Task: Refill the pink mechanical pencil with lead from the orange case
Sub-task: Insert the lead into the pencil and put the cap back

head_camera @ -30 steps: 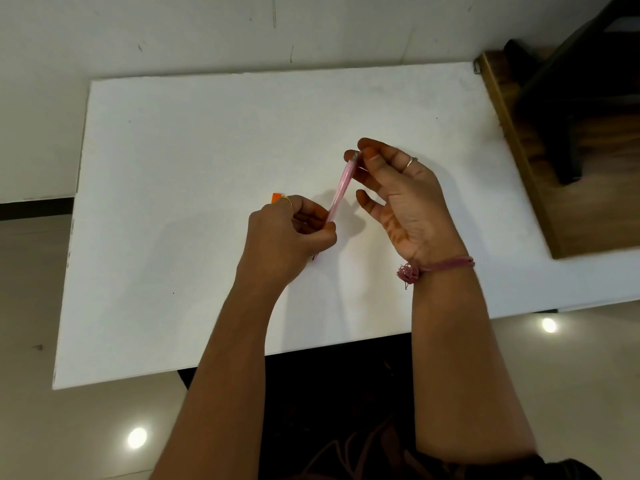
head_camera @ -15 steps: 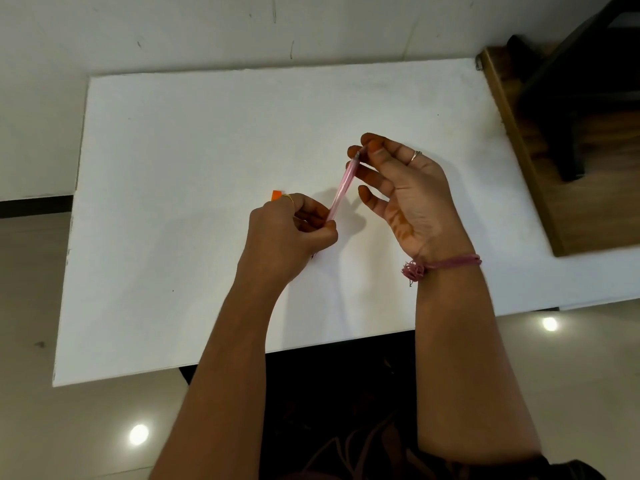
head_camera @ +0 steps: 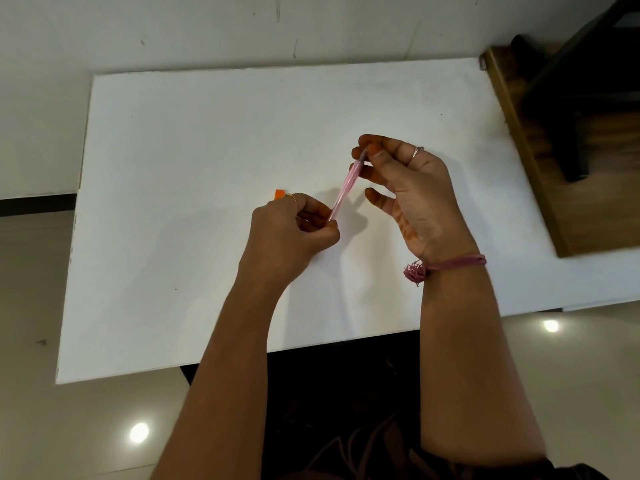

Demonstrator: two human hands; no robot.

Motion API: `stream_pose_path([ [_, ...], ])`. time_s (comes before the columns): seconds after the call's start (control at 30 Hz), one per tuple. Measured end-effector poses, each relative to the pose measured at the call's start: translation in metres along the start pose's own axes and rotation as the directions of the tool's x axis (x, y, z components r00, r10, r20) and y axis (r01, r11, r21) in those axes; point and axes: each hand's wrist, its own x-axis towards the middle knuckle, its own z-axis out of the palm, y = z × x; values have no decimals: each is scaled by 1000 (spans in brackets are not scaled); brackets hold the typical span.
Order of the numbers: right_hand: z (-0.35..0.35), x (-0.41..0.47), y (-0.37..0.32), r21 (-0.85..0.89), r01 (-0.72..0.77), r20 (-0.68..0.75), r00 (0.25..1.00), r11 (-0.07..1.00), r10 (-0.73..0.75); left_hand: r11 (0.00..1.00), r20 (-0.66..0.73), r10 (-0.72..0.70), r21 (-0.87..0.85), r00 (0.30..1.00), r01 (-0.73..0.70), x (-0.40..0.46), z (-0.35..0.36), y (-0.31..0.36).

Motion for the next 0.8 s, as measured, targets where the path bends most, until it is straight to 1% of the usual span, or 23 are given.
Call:
stream_pose_path([
  [0.2,1,-1,-1,-7,-14,3,1000,1000,14,1000,-8,20,5,1000,-20,0,0,0],
  [0.37,3,-2,-3,-56,-6,20,1000,998,7,999,-23,47,-27,999,-47,-1,2,1],
  [0.5,5,-3,-4,-85,-9,30,999,996,11,998,-37,35,-50,999,-37,-1,3,1],
  [0.67,8,-4,-6,-63,16,-13,1000,998,-17,994,-83,39,-97,996,-47,-3,10,7],
  [0.8,10,-3,-6,-42,24,-62,998,999,-27,994,-109,38,-99,993,-49,-3,14,8],
])
